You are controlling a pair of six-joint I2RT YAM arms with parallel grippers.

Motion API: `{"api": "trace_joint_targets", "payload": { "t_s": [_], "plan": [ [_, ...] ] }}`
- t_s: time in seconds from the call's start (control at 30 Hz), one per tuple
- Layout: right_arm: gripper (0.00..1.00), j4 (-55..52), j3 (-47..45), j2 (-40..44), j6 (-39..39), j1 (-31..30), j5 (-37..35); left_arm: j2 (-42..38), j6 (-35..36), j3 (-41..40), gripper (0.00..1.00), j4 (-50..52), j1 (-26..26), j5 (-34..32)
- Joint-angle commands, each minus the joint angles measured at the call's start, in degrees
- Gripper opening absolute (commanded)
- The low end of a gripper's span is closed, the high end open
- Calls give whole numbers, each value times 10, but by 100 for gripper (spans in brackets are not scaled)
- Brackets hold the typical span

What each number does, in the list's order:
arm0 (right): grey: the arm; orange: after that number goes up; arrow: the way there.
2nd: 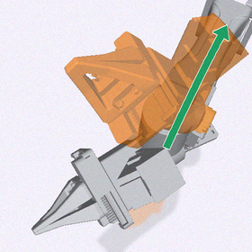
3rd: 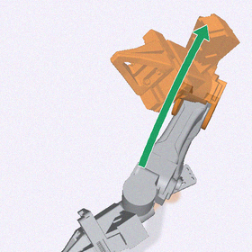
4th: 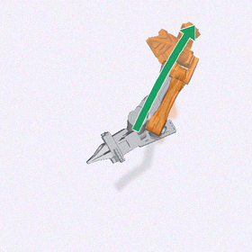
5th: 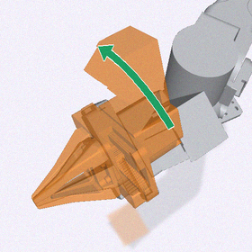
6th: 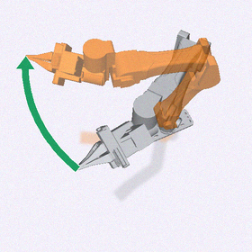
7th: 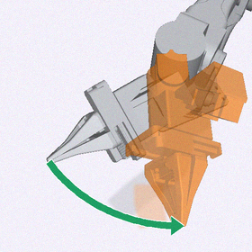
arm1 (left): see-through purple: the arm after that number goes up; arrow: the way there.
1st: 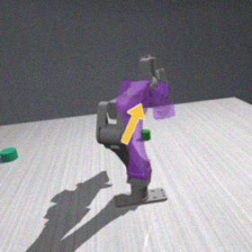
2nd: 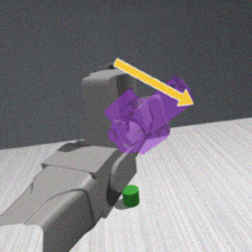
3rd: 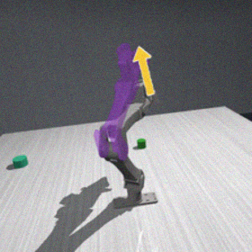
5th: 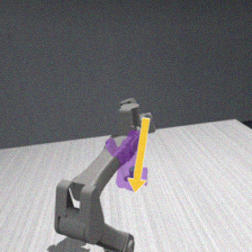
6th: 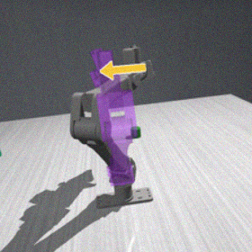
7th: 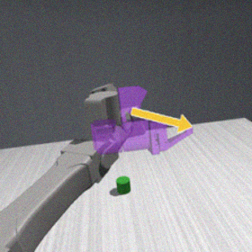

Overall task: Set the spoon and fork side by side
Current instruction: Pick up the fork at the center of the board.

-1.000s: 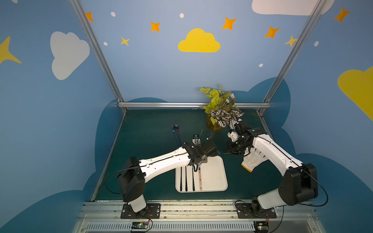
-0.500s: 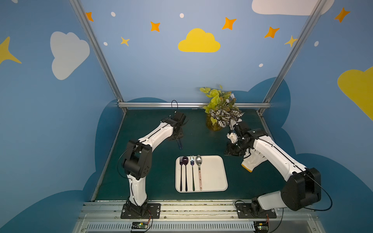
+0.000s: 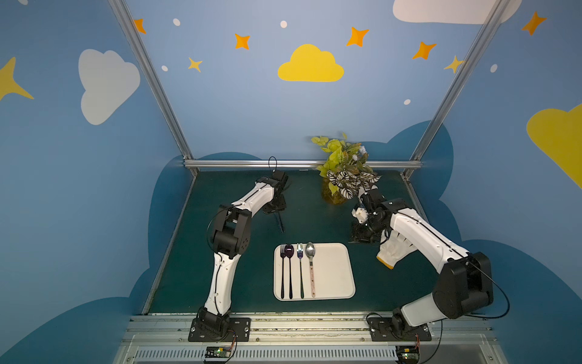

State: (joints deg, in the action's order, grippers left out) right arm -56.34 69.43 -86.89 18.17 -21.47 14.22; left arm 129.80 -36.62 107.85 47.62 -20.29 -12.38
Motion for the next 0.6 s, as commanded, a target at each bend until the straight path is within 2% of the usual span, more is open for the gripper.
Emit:
{"api": "trace_joint_targets", "payload": {
  "t_s": [0.0,0.4,0.57],
  "plan": [
    [32,0,18,-12,2,-2,5,23,-4,13,42,9,5,12],
    [31,-1,33,-38,0,-2,15,51,-8,18,38,-4,17,26],
    [31,-2,36,-43,0,-3,18,49,-4,10,30,-6,20,26]
  ]
}}
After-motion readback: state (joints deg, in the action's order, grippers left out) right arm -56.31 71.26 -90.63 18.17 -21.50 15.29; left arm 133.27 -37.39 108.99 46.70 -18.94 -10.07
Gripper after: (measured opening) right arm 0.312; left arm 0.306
